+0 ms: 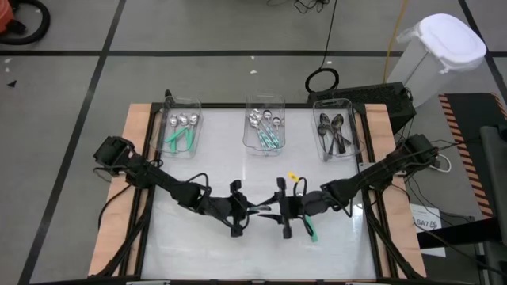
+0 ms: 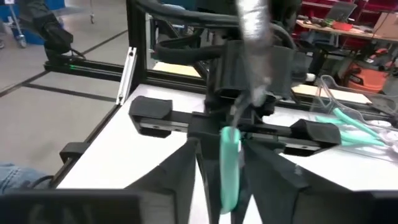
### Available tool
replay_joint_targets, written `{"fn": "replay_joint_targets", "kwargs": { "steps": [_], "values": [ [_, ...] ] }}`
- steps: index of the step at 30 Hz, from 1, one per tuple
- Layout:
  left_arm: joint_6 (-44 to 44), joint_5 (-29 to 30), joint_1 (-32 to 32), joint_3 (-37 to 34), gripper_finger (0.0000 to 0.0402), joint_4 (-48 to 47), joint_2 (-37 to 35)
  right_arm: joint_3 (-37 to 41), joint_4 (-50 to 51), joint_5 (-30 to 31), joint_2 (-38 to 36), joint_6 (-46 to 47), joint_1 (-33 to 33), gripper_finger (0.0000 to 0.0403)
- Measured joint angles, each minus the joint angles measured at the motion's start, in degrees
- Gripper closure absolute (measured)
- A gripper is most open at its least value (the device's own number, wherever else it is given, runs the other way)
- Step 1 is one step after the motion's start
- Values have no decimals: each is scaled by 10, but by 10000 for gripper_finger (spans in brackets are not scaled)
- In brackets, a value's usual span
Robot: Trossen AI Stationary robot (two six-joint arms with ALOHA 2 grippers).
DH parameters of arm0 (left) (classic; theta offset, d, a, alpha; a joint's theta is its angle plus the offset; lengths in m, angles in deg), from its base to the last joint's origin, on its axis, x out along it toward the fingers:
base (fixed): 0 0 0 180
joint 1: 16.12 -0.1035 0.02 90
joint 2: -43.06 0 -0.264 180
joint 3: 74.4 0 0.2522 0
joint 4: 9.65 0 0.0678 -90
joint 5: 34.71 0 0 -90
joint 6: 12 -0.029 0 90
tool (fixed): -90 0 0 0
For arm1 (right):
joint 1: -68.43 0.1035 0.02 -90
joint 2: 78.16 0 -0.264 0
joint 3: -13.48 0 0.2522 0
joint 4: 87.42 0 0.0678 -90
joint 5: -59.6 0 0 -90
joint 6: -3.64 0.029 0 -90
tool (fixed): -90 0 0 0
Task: Sort silverware by color (type)
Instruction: Put the green spoon into the left transparent bin
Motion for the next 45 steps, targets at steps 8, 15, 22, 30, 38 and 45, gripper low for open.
{"fn": "replay_joint_targets", "kwargs": {
  "steps": [8, 15, 22, 30, 38, 45],
  "values": [
    [8, 0, -2, 0, 354, 2, 0, 0, 1, 4, 0, 37, -13, 382],
    [37, 22, -15, 0, 309, 0, 0, 0, 5, 81, 0, 52, -13, 382],
    [26, 203, 5, 0, 226, 3, 0, 0, 24, 221, 0, 48, -7, 382],
    [-8, 339, 21, 0, 192, 22, 0, 0, 24, 343, 0, 49, 2, 382],
    [-12, 361, 13, 0, 190, 67, 0, 0, -3, 349, 0, 50, 2, 382],
    [-78, 361, 8, 0, 190, 129, 2, 0, -9, 348, 0, 50, 0, 382]
  ]
}}
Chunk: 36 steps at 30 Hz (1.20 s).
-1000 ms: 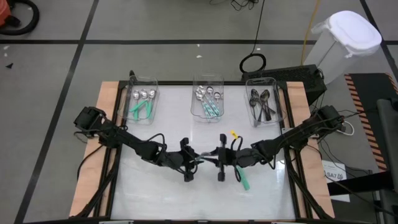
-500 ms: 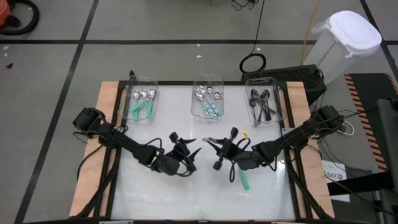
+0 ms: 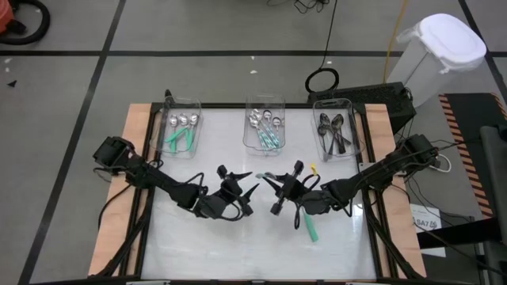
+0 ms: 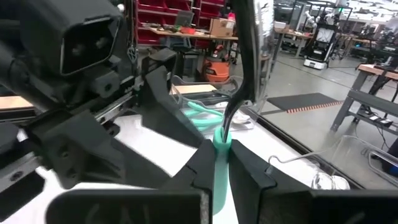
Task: Sort silverware by color (type)
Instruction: Put the green spoon into the left transparent bin
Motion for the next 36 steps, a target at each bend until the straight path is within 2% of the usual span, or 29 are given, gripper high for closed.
{"fn": "replay_joint_targets", "kwargs": {
  "steps": [4, 9, 14, 18, 20, 23, 30, 33, 36],
  "values": [
    [-48, 3, -14, 2, 190, 41, 24, 0, -10, -1, 0, -3, 0, 382],
    [-116, 41, -18, 59, 190, 29, 76, 0, -16, 0, 0, -5, 0, 382],
    [-172, 128, -13, 165, 190, -46, 141, 0, -18, 2, 0, -10, -1, 382],
    [-158, 248, -7, 259, 191, -154, 192, 0, -21, 21, 0, -18, -1, 382],
    [-134, 303, -2, 300, 197, -220, 212, 0, -20, 31, 0, -20, 0, 382],
    [-45, 316, 5, 336, 218, -331, 219, 0, -19, 31, 0, -25, 1, 382],
    [212, 272, 2, 349, 280, -566, 211, 0, -26, 34, 0, -31, 7, 382],
    [302, 258, -3, 349, 285, -619, 211, 0, -27, 37, 0, -32, 10, 382],
    [340, 246, -6, 349, 283, -624, 211, 0, -27, 38, 0, -33, 10, 382]
  ]
}}
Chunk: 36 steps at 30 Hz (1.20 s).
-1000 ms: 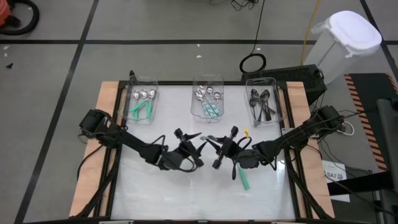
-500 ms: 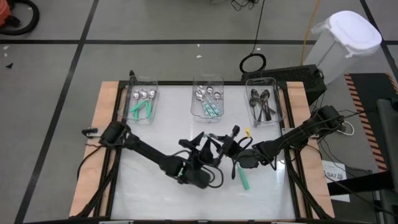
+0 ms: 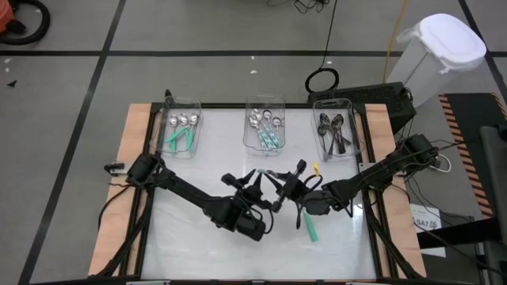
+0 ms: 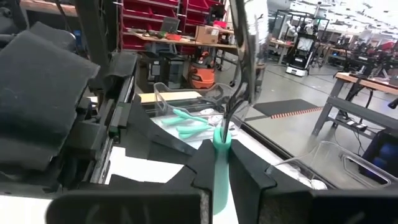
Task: Sort silverware by color (type)
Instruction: Put the green spoon into the left transparent bin
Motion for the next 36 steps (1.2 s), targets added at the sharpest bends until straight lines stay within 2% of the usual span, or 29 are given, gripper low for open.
{"fn": "replay_joint_targets", "kwargs": {
  "steps": [7, 13, 32, 36],
  "values": [
    [-2, -45, 0, 0, 241, 24, 0, 0, -11, -13, 0, -10, 1, 382],
    [3, -29, 3, 0, 216, 23, 0, 0, -14, -13, 0, -17, 1, 382],
    [-24, 6, 6, 0, 216, 26, 0, 0, -26, -43, 0, 0, 2, 382],
    [-27, 6, 6, 0, 242, 26, 0, 0, -26, -43, 0, 5, 2, 380]
  ]
}}
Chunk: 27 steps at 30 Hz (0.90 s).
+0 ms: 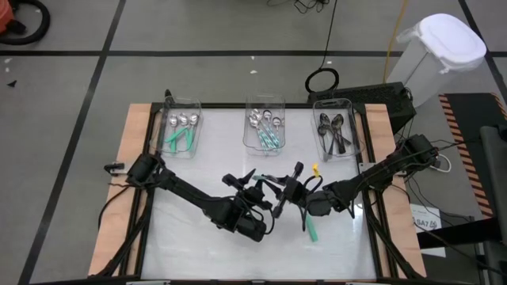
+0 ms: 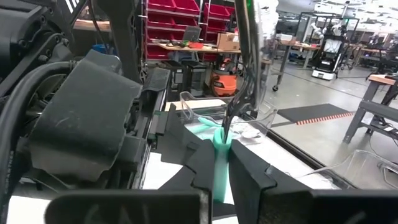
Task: Sort silverware by color (type)
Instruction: Put the green spoon into the left transparent bin
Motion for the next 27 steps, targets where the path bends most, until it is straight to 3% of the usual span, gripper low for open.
{"fn": "replay_joint_targets", "kwargs": {
  "steps": [7, 16, 23, 27],
  "values": [
    [-26, 0, 3, 0, 318, 1, 0, 0, -1, -12, 0, 0, 0, 381],
    [-46, 0, 8, 0, 321, -7, 0, 0, 16, -12, -1, -3, 0, 343],
    [-46, -61, 13, 25, 321, -45, -16, 0, 155, -12, -43, 66, 8, 281],
    [-27, -105, 16, 74, 321, -146, -24, 0, 270, -11, -71, 116, 20, 255]
  ]
}}
